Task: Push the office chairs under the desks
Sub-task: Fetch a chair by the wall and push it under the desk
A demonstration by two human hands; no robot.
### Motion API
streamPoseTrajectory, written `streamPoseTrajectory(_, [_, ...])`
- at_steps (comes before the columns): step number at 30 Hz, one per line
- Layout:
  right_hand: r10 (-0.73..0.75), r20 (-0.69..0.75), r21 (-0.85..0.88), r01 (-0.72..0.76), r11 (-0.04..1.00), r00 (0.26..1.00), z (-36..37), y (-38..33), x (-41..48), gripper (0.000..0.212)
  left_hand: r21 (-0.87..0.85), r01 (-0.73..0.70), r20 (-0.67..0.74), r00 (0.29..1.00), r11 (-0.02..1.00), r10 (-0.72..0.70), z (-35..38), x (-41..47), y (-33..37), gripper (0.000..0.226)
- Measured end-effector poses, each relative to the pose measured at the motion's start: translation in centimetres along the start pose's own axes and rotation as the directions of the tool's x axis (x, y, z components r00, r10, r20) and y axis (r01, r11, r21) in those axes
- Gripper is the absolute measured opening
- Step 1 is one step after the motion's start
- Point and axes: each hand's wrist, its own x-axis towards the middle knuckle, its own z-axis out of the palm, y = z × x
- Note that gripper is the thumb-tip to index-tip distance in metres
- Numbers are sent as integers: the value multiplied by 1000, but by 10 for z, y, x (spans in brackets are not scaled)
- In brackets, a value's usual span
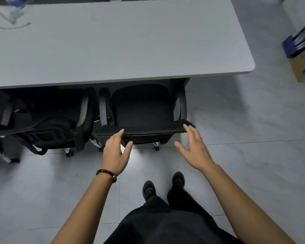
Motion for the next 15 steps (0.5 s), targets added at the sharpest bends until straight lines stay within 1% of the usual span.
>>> streamPoseTrajectory(1, [37, -78, 85, -30, 996, 996, -5, 2, -18, 76, -68, 24, -19, 1000, 997, -25, -2, -16, 7, 57])
streamPoseTrajectory(3, [121, -222, 188, -80, 979, 967, -11, 8, -55, 76, -223, 88, -34, 995, 971, -98, 0, -43, 19, 55])
streamPoseTrajectory(4, [181, -264, 240, -117, 964, 947, -13, 13, -72, 75, -303, 131, -14, 990, 944, -142, 4, -53, 25, 51])
streamPoseTrajectory(6, [304, -276, 340, -203, 918, 912, -16, 24, -104, 74, -405, 194, 64, 981, 893, -184, 13, -66, 38, 47])
streamPoseTrajectory(8, [357, -260, 372, -248, 894, 897, -21, 38, -127, 74, -413, 202, 146, 977, 888, -154, 24, -65, 50, 47])
streamPoseTrajectory(10, [378, -275, 384, -259, 886, 884, -31, 54, -140, 76, -384, 154, 198, 977, 910, -82, 35, -51, 67, 48])
streamPoseTrajectory(12, [429, -316, 435, -273, 858, 846, -50, 70, -142, 79, -359, 80, 223, 975, 930, 2, 47, -27, 91, 48])
streamPoseTrajectory(15, [499, -402, 525, -254, 812, 768, -86, 97, -132, 79, -361, -23, 259, 958, 932, 124, 70, 16, 141, 49])
